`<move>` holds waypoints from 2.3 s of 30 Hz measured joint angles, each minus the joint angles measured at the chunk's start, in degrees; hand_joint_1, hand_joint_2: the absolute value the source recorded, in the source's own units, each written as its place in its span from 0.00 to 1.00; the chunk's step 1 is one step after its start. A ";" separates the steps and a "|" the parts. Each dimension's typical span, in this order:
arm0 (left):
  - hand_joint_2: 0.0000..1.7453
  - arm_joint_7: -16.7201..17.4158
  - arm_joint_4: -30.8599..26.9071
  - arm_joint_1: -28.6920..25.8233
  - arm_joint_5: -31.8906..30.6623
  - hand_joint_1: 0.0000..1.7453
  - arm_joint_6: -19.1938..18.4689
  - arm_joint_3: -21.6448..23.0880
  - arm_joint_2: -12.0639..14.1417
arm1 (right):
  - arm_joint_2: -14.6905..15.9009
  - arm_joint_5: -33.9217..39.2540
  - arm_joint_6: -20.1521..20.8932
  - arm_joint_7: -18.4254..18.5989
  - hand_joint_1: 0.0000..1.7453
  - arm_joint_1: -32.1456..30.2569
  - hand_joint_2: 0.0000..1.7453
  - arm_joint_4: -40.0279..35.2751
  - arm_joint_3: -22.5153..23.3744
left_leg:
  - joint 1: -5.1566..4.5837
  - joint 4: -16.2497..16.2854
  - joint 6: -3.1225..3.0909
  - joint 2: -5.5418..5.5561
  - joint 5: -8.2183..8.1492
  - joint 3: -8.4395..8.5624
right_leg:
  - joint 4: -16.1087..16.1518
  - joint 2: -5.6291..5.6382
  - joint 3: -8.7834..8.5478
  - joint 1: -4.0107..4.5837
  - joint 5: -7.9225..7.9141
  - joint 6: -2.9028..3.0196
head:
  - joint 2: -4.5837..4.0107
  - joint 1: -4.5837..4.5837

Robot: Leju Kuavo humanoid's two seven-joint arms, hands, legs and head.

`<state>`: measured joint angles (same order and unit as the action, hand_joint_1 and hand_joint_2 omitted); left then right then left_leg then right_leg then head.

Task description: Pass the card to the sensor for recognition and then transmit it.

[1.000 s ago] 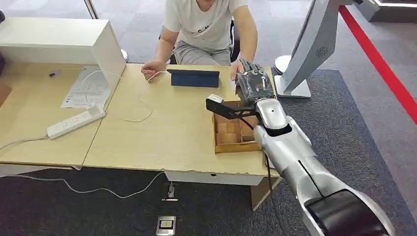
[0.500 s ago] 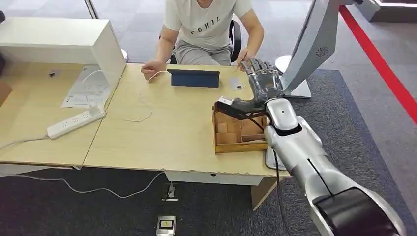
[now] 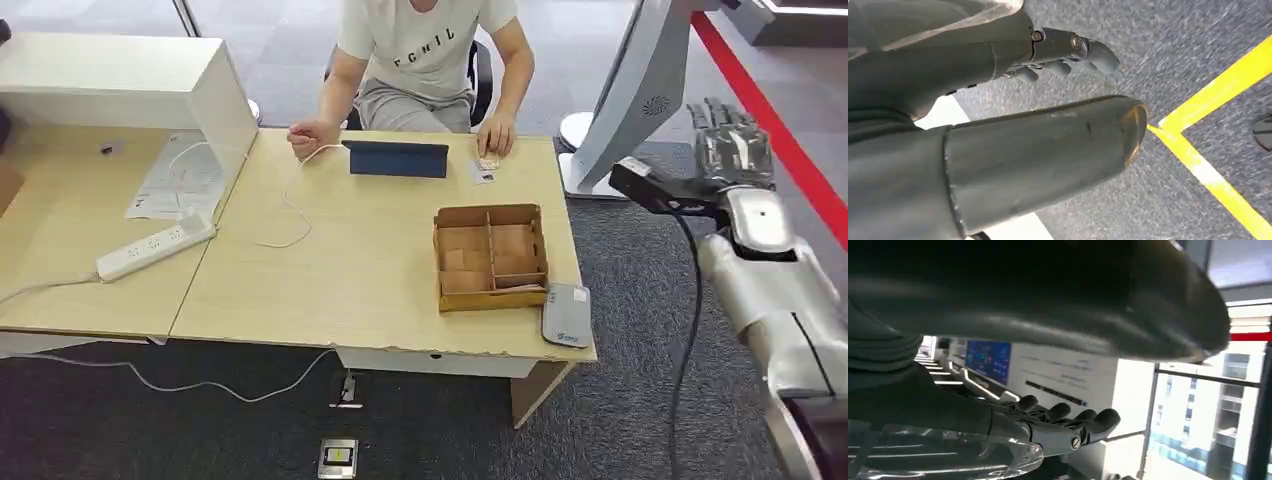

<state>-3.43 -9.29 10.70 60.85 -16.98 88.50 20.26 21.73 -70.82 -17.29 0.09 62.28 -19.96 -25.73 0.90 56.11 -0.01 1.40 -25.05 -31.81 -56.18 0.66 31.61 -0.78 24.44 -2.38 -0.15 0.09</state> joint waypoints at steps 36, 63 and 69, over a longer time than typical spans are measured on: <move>0.00 -2.14 -0.07 0.24 18.36 0.00 8.31 -7.41 -1.97 | -4.91 43.94 2.45 15.06 0.00 -55.21 0.00 8.92 47.15 | 0.34 -0.10 0.18 -0.12 -0.87 0.97 | -0.10 0.08 -0.97 0.38 0.98 0.25 | 0.00 0.00; 0.00 4.24 -0.07 -0.65 19.41 0.00 8.70 -15.50 -4.02 | -11.33 40.96 4.16 12.57 0.00 -55.37 0.00 9.79 56.78 | 0.17 -0.10 0.17 -0.16 -0.87 0.99 | -0.07 0.10 -0.96 0.19 0.96 0.21 | 0.00 0.02; 0.00 2.27 -0.07 -0.63 17.60 0.00 8.04 -15.50 -4.11 | -11.59 40.50 4.13 12.92 0.00 -55.36 0.00 9.88 57.05 | 0.17 -0.10 0.17 -0.16 -0.87 1.00 | -0.08 0.10 -0.97 0.19 0.96 0.21 | 0.00 0.00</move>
<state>-1.16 -9.35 10.07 78.44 -8.94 73.00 16.15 10.14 -30.32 -13.16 13.01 6.92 -10.08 31.32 1.06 56.02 0.15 1.24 -25.92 -30.80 -56.26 0.75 30.64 -0.59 25.40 -2.17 -0.15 0.09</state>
